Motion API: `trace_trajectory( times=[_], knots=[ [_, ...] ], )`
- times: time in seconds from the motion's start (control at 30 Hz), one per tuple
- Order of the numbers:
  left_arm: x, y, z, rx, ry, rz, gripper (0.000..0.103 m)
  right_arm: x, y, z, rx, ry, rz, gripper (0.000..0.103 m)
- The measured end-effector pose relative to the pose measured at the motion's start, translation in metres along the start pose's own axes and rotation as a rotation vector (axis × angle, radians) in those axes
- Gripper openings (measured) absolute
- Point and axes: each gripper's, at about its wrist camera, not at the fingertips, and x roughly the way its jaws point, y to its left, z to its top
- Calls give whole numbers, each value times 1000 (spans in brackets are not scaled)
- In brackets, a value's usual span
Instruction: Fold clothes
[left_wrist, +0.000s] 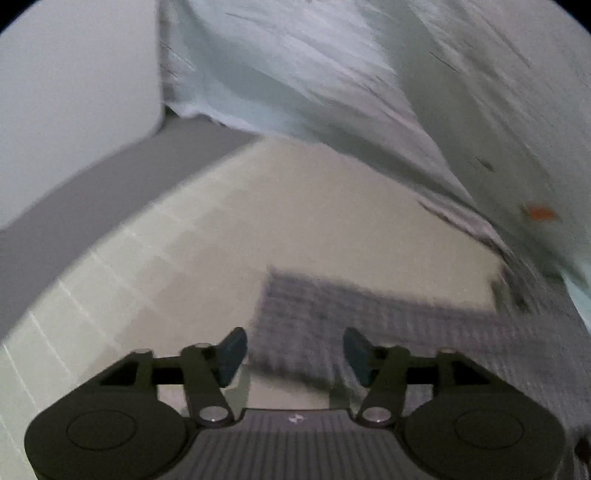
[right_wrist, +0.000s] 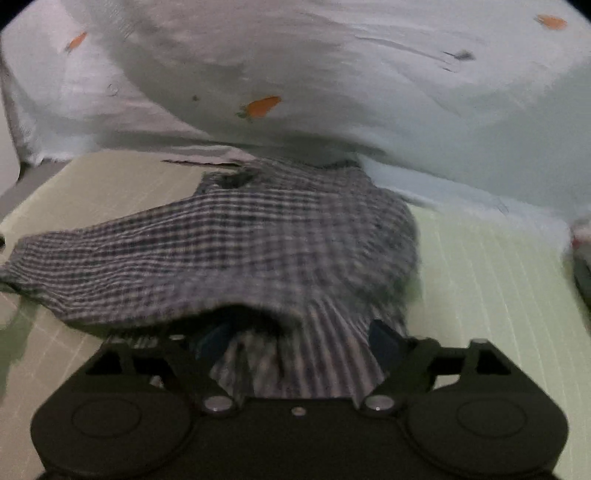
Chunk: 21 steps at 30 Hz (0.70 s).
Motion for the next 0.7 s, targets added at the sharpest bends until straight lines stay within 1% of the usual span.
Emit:
trace_trajectory(
  times=[0.07,0.2,0.33,0.4,0.47,0.6,0.7],
  knots=[
    [-9,-14,-20,45,43,-51,63,-16,-9,-14,26,15,-14,85],
    [-35,-47,-74,133,129,-155,63,-48,-26,-48,42,43,-60,85],
    [-59,-76,-130,227,214,-212,63,-79,-33,-85,69,70,-91,85],
    [-73,-87,-154,296,232,-216,63,-93,-35,-101,86,76,-100,85],
    [-85,-93,-175,355,237,-200,64,-105,-30,-115,80,63,-104,85],
    [-100,-90,-201,400,246,-165,67,-124,-12,-135,24,55,-135,85],
    [-111,-85,-214,432,255,-141,70,-137,1,-148,21,44,-78,85]
  ],
)
